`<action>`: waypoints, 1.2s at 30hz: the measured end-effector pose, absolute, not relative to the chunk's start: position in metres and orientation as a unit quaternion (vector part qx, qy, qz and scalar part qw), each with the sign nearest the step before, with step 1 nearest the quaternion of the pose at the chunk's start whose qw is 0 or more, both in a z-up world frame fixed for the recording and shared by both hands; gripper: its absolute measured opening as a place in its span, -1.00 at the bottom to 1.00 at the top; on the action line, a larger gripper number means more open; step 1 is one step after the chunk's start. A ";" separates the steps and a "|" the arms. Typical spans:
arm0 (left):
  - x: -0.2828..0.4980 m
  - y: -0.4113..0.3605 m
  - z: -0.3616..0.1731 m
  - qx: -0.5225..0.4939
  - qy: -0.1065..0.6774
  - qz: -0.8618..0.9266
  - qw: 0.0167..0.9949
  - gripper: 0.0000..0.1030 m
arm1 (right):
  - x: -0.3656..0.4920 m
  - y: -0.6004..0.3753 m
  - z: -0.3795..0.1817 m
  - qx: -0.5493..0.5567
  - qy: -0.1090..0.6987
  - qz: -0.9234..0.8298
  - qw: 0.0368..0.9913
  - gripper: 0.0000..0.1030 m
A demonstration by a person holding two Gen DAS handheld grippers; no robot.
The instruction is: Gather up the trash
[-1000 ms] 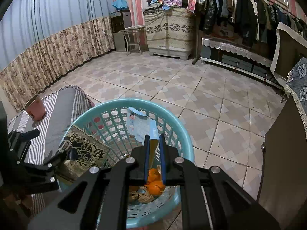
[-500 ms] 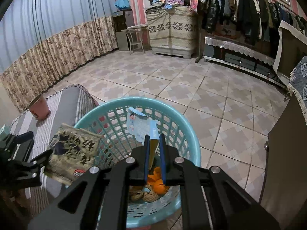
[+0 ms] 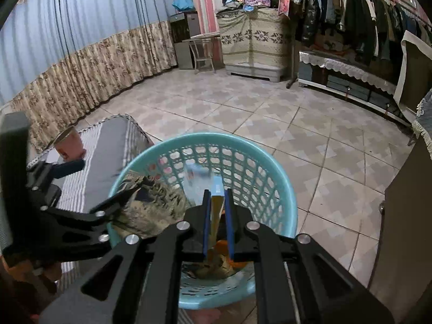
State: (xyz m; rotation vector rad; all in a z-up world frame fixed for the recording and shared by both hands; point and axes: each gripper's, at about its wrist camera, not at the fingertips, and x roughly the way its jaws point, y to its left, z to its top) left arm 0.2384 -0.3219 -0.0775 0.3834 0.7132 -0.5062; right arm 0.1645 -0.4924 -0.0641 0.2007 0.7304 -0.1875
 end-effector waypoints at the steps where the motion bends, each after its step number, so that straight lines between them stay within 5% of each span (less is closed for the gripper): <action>1: 0.238 -0.319 -0.077 0.184 0.343 -0.242 0.889 0.89 | 0.167 -0.495 -0.065 0.102 0.358 -0.093 0.924 -0.77; 4: 0.239 -0.307 -0.077 0.166 0.350 -0.243 0.889 0.89 | 0.173 -0.502 -0.068 0.110 0.362 -0.096 0.921 -0.60; 6: 0.241 -0.301 -0.074 0.150 0.359 -0.250 0.887 0.89 | 0.173 -0.502 -0.068 0.107 0.358 -0.102 0.922 0.21; 7: 0.241 -0.299 -0.073 0.147 0.360 -0.251 0.887 0.89 | 0.172 -0.500 -0.067 0.104 0.353 -0.105 0.924 0.26; 25: 0.237 -0.289 -0.054 0.112 0.334 -0.275 0.895 0.89 | 0.180 -0.497 -0.080 0.091 0.379 -0.102 0.915 0.30; 31: 0.218 -0.258 -0.038 0.122 0.286 -0.214 0.926 0.89 | 0.175 -0.492 -0.064 0.083 0.347 -0.110 0.928 0.47; 36: 0.189 -0.206 -0.020 0.095 0.263 -0.175 0.944 0.89 | 0.162 -0.455 -0.047 0.057 0.312 -0.092 0.944 0.86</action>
